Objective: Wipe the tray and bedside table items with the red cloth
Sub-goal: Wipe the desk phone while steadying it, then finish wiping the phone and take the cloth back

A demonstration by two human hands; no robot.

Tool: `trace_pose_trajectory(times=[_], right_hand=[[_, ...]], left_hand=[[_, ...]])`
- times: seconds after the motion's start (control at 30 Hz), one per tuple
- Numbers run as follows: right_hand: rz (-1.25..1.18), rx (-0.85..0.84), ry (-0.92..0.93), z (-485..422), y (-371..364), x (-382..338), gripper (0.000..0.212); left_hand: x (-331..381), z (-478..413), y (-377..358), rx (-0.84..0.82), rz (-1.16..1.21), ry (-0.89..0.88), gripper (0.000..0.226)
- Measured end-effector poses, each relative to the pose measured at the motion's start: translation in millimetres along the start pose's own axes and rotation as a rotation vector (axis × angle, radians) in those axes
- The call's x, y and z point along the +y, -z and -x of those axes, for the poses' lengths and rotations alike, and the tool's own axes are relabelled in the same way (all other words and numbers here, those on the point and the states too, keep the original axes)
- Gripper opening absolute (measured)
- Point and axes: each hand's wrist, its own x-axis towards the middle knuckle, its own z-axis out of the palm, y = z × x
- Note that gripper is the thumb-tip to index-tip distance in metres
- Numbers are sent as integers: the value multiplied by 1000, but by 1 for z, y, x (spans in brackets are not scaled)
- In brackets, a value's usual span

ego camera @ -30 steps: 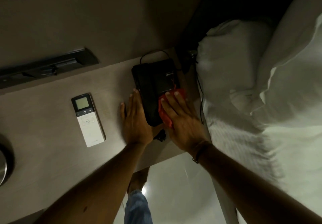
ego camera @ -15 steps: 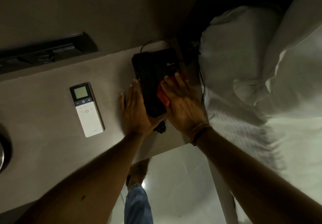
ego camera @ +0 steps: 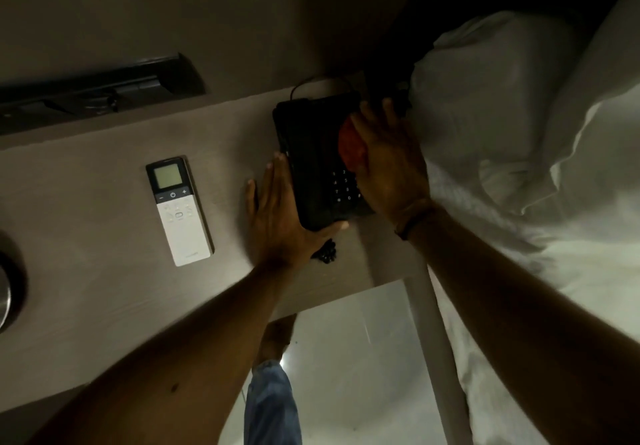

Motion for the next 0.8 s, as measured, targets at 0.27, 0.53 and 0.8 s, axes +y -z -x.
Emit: trace_pose_trajectory(times=[0.27, 0.53, 0.8], right_hand=[[48, 2, 153, 69, -29, -13, 71], [-324, -185, 24, 146, -33, -23, 62], [-1500, -27, -788, 216, 18, -62, 38]], left_hand=[[3, -3, 14, -20, 3, -26, 148], [-10, 7, 19, -16, 21, 21, 144], [6, 49, 85, -307, 449, 30, 104]])
